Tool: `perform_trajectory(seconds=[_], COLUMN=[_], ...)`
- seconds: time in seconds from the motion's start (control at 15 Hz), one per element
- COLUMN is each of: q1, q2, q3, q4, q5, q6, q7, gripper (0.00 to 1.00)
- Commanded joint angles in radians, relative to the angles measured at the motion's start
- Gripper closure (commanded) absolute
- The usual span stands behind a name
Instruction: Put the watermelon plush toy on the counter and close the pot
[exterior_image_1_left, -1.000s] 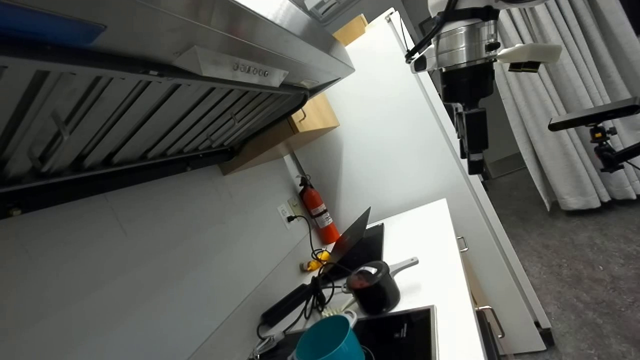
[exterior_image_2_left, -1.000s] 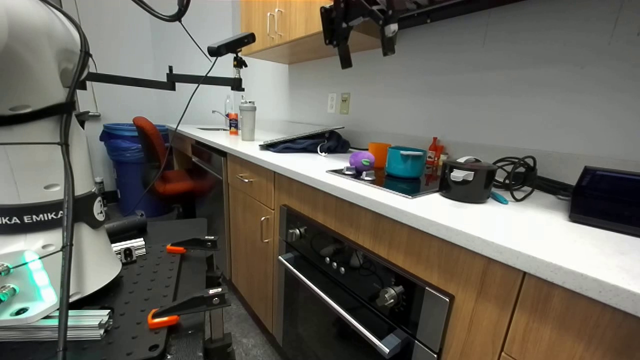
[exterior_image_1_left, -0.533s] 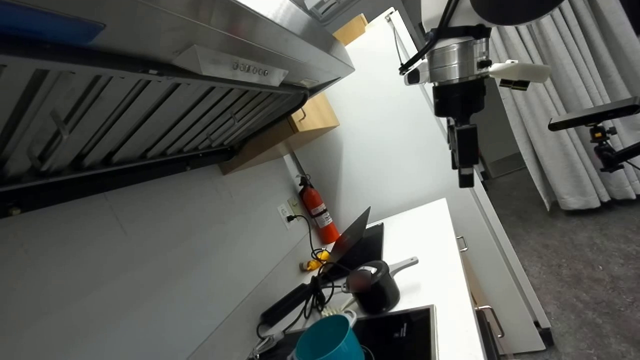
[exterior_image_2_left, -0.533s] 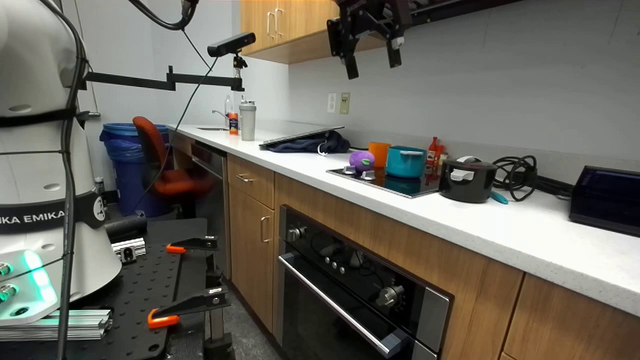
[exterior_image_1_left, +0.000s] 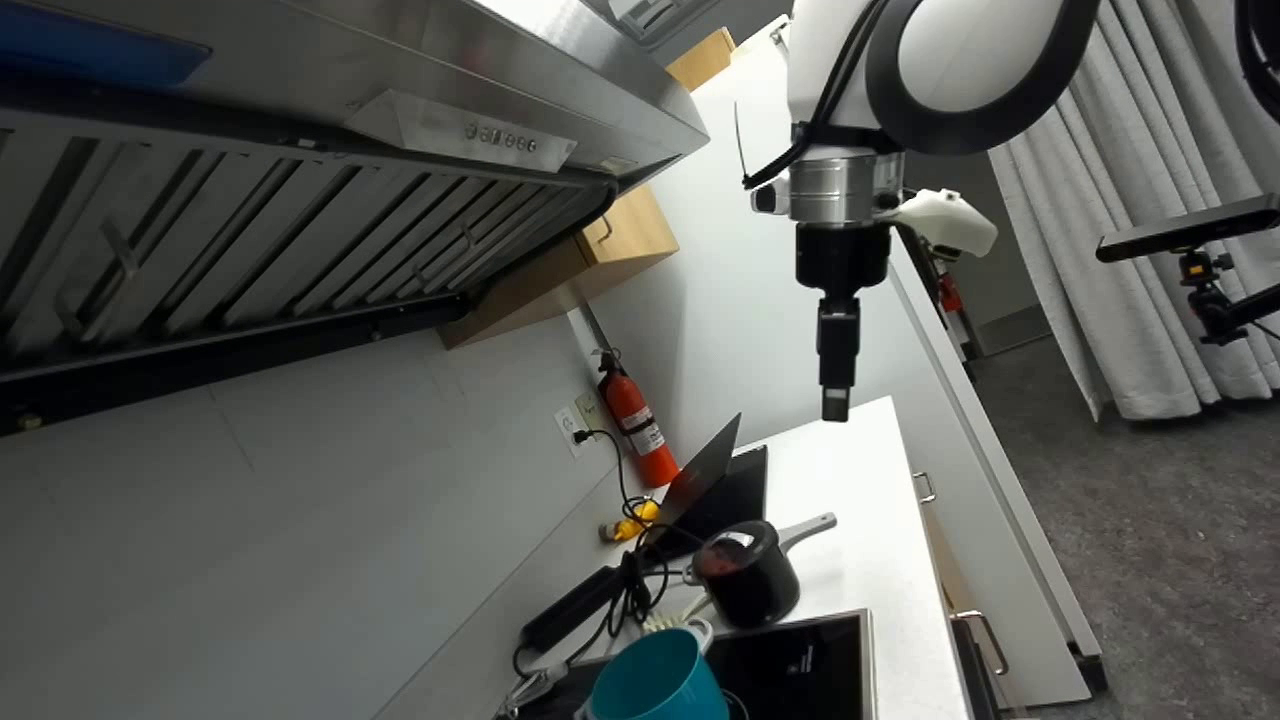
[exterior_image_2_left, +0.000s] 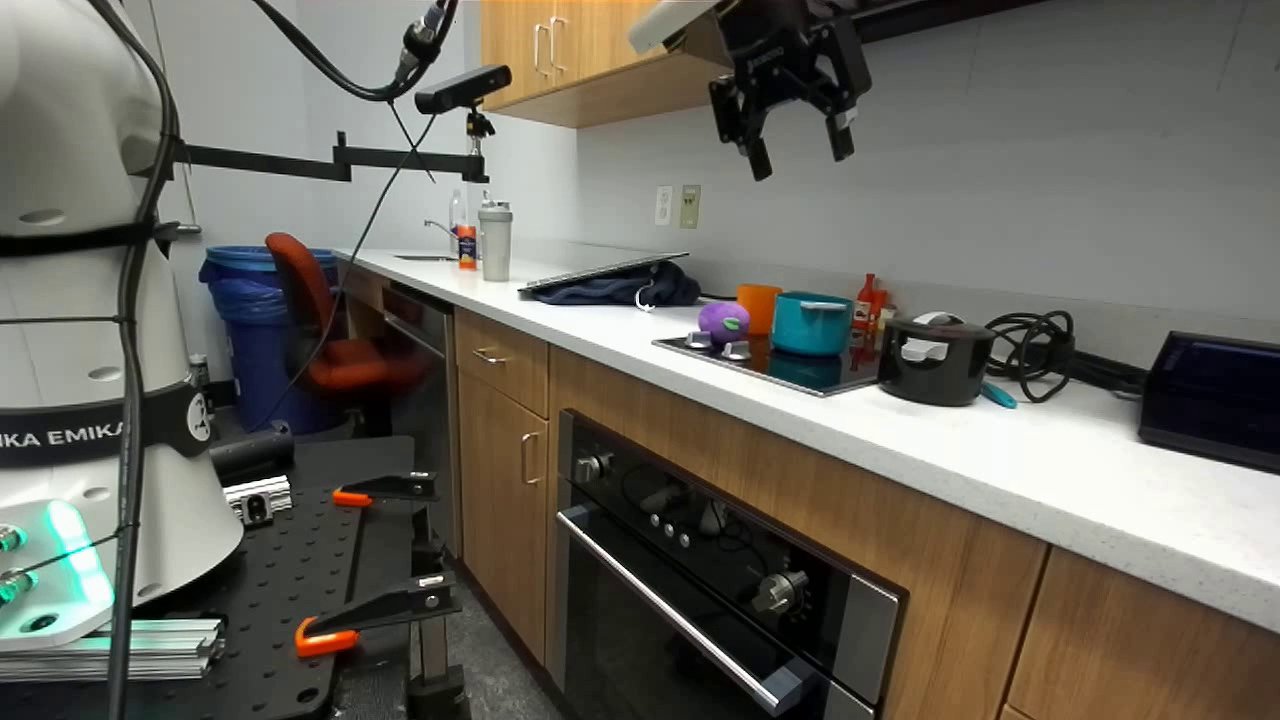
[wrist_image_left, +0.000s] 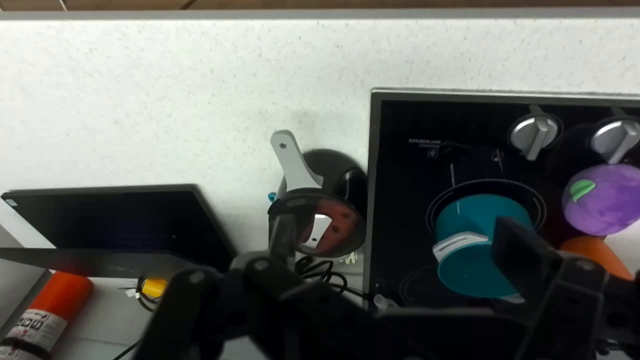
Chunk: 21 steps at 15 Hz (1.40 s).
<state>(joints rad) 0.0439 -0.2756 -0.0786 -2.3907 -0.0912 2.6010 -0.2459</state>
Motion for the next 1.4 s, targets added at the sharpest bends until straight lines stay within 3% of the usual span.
perform_trajectory(seconds=[0.0, 0.2, 0.27, 1.33], q1=[0.002, -0.005, -0.013, -0.024], q2=[0.121, 0.188, 0.131, 0.241], q3=[0.023, 0.040, 0.040, 0.048], q4=[0.095, 0.148, 0.091, 0.163], q5=[0.050, 0.054, 0.025, -0.014], q6=[0.069, 0.101, 0.076, 0.104], q7=[0.049, 0.084, 0.062, 0.095], gripper=[0.00, 0.00, 0.00, 0.00])
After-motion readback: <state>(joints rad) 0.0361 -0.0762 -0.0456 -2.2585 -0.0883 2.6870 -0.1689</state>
